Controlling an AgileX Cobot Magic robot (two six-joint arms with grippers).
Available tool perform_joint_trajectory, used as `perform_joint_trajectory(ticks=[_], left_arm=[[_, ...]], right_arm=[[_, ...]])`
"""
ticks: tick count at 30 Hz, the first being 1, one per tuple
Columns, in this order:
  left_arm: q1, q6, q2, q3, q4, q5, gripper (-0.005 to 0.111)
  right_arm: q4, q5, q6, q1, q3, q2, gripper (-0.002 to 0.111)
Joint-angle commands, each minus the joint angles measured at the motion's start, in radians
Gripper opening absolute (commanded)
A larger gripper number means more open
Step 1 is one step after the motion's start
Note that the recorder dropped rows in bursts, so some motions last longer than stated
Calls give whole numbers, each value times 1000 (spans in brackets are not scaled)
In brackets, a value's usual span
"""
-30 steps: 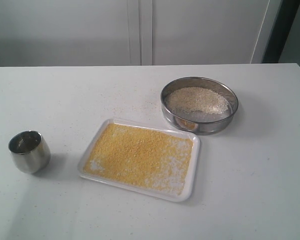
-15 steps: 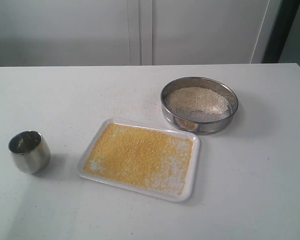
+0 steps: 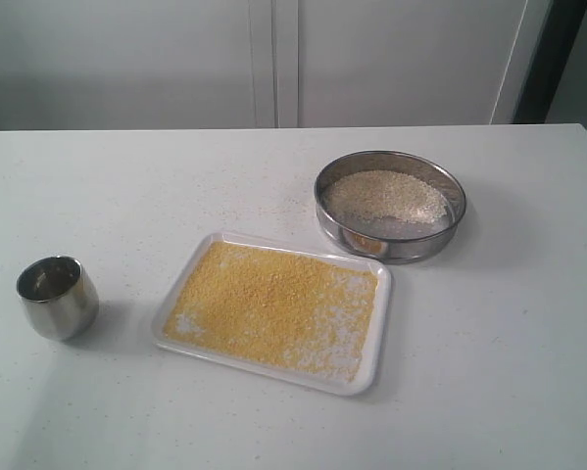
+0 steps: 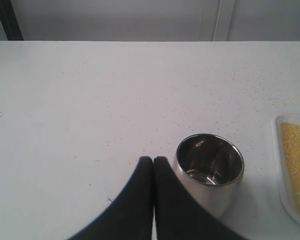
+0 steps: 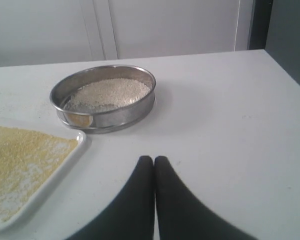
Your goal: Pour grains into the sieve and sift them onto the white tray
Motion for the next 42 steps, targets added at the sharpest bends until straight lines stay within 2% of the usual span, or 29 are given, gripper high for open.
perform_joint_trajectory(ticks=[1, 42], left_arm=[[2, -5, -9, 7, 2, -5, 0], [4, -5, -38, 7, 2, -5, 0]], right_arm=[[-10, -15, -13, -10, 45, -6, 0], [-10, -7, -13, -10, 45, -6, 0]])
